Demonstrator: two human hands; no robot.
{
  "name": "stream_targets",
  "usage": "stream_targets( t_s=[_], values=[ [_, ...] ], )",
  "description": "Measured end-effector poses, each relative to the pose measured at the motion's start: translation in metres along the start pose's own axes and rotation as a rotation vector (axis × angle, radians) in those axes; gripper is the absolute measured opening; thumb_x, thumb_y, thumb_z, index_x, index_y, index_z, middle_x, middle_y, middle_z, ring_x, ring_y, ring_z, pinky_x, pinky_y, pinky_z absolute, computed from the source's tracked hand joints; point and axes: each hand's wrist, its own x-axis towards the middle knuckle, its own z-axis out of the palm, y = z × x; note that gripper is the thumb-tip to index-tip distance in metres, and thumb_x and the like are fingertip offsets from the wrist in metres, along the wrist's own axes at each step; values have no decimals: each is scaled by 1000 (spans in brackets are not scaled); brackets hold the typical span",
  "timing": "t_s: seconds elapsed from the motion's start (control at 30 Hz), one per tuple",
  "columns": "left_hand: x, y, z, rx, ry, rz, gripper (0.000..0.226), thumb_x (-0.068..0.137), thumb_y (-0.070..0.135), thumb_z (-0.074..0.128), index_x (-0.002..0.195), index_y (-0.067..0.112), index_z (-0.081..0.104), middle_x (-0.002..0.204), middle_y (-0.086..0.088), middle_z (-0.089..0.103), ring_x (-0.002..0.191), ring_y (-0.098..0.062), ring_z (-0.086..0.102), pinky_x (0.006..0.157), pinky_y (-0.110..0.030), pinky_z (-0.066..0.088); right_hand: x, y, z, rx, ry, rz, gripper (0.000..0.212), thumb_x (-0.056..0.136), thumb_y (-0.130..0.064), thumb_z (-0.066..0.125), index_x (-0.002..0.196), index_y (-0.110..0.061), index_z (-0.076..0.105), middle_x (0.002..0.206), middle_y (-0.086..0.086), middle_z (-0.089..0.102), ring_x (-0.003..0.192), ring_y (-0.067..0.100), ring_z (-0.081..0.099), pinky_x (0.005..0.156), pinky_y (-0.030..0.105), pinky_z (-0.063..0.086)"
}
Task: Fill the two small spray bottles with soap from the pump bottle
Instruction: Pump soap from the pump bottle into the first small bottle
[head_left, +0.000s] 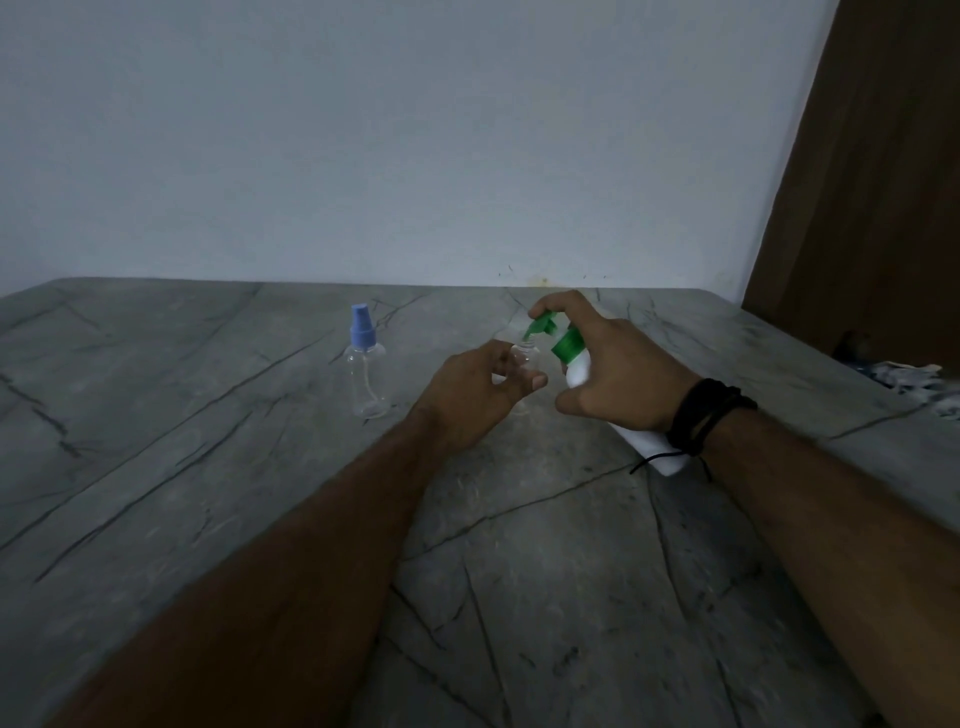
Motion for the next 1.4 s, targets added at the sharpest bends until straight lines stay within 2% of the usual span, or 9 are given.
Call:
stream_targets(
  t_s=[0.13,0.23,0.33,0.47,0.8,1.03,1.13,1.23,1.4],
  values=[
    [0,1,0,3,0,-7,46,83,56,62,117,24,60,113,8,66,100,-6,58,78,-21,40,-2,-1,-1,16,28,5,74,67,-9,76,128,-33,41,86,-1,66,67,15,64,59,38,54],
    [-2,3,0,-12,4,-9,47,83,54,64,118,24,60,112,7,67,102,-8,59,84,-26,44,-3,-2,-1,22,34,-9,79,68,-9,74,133,-36,38,79,7,67,64,24,64,57,43,53],
    [-2,3,0,-11,7,-13,48,82,55,64,119,23,60,113,7,66,101,-8,59,81,-24,42,-3,-3,-1,23,29,-8,80,69,-9,74,134,-38,37,79,8,67,64,24,63,56,39,52],
    [-1,2,0,11,11,-10,52,81,58,63,120,23,59,115,6,66,101,-8,59,78,-23,40,-3,1,-4,35,68,1,73,69,-8,75,129,-31,41,79,-14,61,65,7,62,55,23,49],
    [0,2,0,32,-3,-15,52,82,58,62,120,22,59,117,5,65,101,-8,58,78,-23,40,-2,1,-2,76,43,-15,75,67,-6,76,129,-32,42,76,-18,61,63,1,61,54,11,43],
    [0,3,0,17,4,-20,53,81,58,63,119,21,60,114,6,66,101,-8,59,82,-25,44,-3,1,-1,66,43,-12,79,68,-9,75,132,-38,40,77,-6,64,62,10,62,55,23,49],
    [-1,3,1,9,3,-22,49,81,58,63,115,22,61,113,8,65,99,-7,59,75,-21,42,-3,0,-1,56,41,-14,74,67,-9,75,127,-36,42,77,-9,64,62,9,62,54,22,49],
    [0,2,1,9,6,-21,45,81,58,63,111,24,61,112,9,65,97,-6,58,70,-17,38,-3,0,-2,53,42,7,70,67,-10,74,125,-34,42,78,-9,63,64,11,62,57,32,52],
    [-1,2,0,-10,-5,-24,48,82,58,63,114,22,61,112,7,66,100,-7,59,80,-24,44,-3,-2,0,33,16,-8,77,68,-7,75,131,-35,41,81,0,67,64,16,63,58,33,51]
  ],
)
